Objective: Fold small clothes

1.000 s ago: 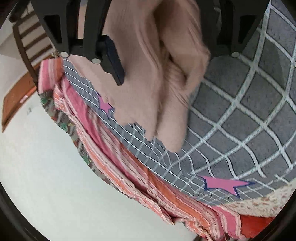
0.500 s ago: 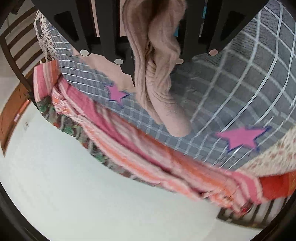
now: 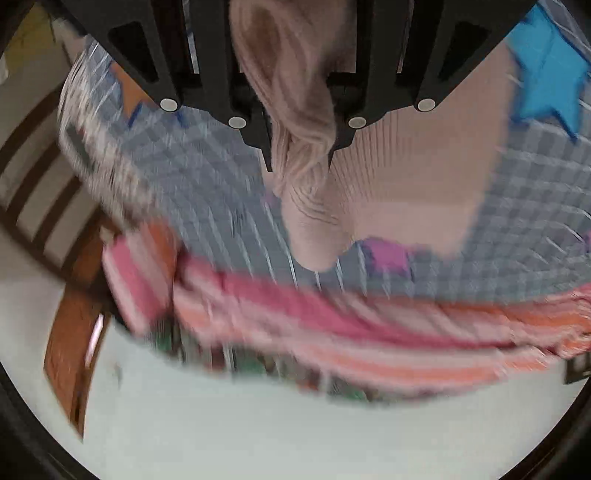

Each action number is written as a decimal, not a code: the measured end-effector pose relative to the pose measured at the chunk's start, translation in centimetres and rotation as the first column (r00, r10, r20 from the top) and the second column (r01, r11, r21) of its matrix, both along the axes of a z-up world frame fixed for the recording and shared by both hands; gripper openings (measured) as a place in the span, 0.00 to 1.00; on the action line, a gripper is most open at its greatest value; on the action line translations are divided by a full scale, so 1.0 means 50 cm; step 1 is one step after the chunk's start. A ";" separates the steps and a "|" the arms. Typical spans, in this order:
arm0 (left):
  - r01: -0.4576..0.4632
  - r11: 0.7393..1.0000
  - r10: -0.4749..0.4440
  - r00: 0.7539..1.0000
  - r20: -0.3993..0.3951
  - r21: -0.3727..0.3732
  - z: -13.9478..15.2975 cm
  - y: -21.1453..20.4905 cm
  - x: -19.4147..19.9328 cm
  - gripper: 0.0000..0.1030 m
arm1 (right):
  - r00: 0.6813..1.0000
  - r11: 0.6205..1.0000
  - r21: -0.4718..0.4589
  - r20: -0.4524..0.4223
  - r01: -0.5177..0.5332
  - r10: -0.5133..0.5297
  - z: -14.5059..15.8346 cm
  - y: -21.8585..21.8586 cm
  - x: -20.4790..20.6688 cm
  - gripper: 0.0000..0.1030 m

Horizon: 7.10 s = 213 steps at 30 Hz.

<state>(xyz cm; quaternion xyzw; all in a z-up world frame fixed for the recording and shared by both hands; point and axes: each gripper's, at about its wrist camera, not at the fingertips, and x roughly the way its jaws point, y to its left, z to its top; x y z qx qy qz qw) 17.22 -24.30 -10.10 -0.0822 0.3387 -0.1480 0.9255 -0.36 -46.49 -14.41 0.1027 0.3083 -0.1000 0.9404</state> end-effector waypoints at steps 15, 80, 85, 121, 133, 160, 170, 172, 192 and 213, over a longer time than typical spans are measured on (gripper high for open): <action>0.142 0.990 -0.143 0.983 0.119 0.016 0.082 0.117 -0.048 0.65 | 0.979 0.961 0.188 0.056 -0.203 0.196 0.053 0.030 0.104 0.60; -0.118 0.946 0.113 0.993 -0.034 -0.303 -0.018 0.603 -0.087 0.65 | 0.911 0.786 0.513 -0.019 -0.345 0.413 0.055 0.261 0.426 0.35; -0.143 0.935 0.135 0.990 -0.046 -0.325 -0.005 0.643 -0.097 0.65 | 0.912 0.848 0.385 -0.034 -0.365 0.409 0.145 0.363 0.434 0.31; -0.068 0.991 0.053 0.990 -0.128 -0.116 -0.053 0.456 -0.059 0.65 | 0.853 0.850 0.131 -0.054 -0.510 0.520 0.037 0.364 0.375 0.13; -0.087 0.989 0.071 0.988 -0.135 -0.119 -0.036 0.439 -0.032 0.65 | 0.866 0.861 0.141 -0.044 -0.488 0.498 0.011 0.336 0.393 0.12; -0.060 0.991 0.074 0.991 -0.111 0.120 -0.091 0.374 0.032 0.78 | 0.878 0.886 0.043 -0.119 -0.462 0.464 -0.037 0.382 0.455 0.13; -0.035 0.997 0.045 0.986 -0.161 0.066 -0.064 0.403 0.039 0.77 | 0.858 0.863 0.179 -0.132 -0.473 0.497 0.006 0.361 0.460 0.15; -0.047 0.996 0.058 0.988 -0.140 0.079 -0.044 0.407 0.049 0.77 | 0.864 0.867 0.159 -0.110 -0.472 0.491 0.027 0.367 0.461 0.19; -0.073 0.989 0.088 0.989 -0.116 0.128 -0.101 0.396 0.127 0.84 | 0.886 0.896 0.003 -0.147 -0.445 0.441 -0.062 0.423 0.532 0.28; -0.097 0.982 0.108 0.992 -0.062 0.159 -0.106 0.383 0.122 0.86 | 0.888 0.896 0.014 -0.125 -0.444 0.442 -0.068 0.418 0.536 0.28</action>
